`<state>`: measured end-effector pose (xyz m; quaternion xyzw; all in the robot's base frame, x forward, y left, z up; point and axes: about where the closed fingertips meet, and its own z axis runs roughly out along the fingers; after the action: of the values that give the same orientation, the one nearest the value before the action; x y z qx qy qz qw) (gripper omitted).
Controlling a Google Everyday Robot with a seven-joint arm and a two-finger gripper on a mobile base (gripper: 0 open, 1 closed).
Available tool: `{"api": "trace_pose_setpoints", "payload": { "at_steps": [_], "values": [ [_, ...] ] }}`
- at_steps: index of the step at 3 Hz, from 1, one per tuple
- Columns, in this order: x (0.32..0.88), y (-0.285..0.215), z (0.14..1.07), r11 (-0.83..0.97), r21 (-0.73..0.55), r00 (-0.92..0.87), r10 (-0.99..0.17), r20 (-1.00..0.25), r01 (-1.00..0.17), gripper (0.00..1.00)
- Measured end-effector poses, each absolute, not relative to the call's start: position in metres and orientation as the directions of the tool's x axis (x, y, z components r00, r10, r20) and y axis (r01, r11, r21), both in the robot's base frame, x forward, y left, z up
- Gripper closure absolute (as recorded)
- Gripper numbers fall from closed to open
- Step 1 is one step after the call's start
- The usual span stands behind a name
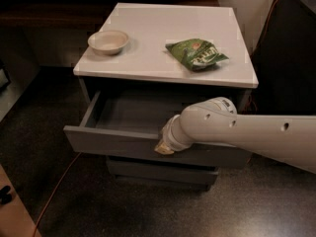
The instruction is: Place green jalapeno chip bag into top drawer
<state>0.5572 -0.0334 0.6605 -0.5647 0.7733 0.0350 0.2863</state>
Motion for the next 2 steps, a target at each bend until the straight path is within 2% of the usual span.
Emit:
{"api": "trace_pose_setpoints", "payload": {
  "at_steps": [1,2],
  "values": [
    [0.5571,-0.0334,0.6605,0.360,-0.269,-0.199,-0.853,-0.482,-0.893,0.53],
    [0.5571,-0.0334,0.6611,0.360,-0.269,-0.199,-0.853,-0.482,-0.893,0.30]
  ]
}}
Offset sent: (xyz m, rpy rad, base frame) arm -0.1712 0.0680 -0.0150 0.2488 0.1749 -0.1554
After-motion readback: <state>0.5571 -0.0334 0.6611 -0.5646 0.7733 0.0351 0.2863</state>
